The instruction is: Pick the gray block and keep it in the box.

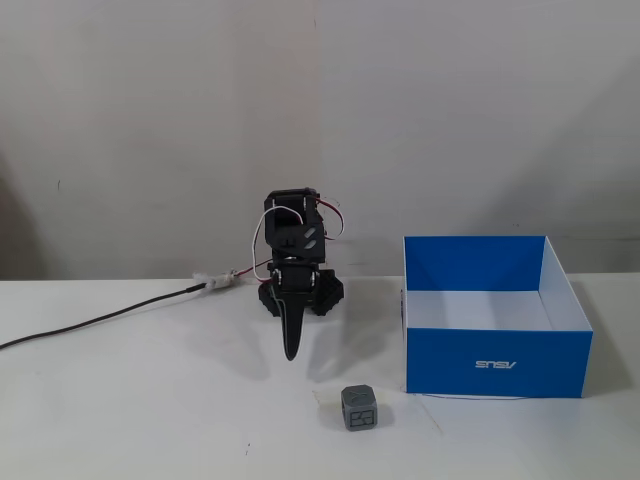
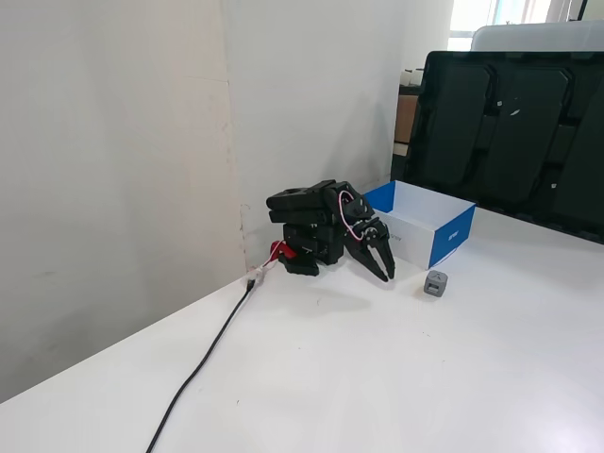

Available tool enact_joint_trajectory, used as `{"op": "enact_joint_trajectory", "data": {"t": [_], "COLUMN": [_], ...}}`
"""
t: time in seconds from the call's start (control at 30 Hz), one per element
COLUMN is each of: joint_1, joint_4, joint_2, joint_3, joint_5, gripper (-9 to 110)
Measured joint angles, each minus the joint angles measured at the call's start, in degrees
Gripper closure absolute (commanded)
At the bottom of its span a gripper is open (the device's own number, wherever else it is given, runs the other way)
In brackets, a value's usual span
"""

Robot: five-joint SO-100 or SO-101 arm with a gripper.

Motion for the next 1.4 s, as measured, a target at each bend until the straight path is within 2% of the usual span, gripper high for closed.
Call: {"op": "enact_joint_trajectory", "data": {"t": [0.4, 0.53, 0.67, 0.7, 0.8, 1.07, 1.4], "joint_1": [-1.1, -1.6, -5.6, -5.2, -8.1, -17.2, -16.3], "joint_4": [-0.7, -0.7, 0.9, 1.0, -0.7, -1.3, -1.8], "joint_2": [-1.2, -20.1, -31.8, -35.3, -39.6, -59.2, -90.8], "joint_3": [-9.9, -21.4, -29.2, -29.9, -29.9, -40.3, -59.0], "joint_5": [-0.4, -0.4, -0.4, -0.4, 0.5, 9.1, 11.9], "gripper": [101, 101, 101, 96, 71, 70, 70]}}
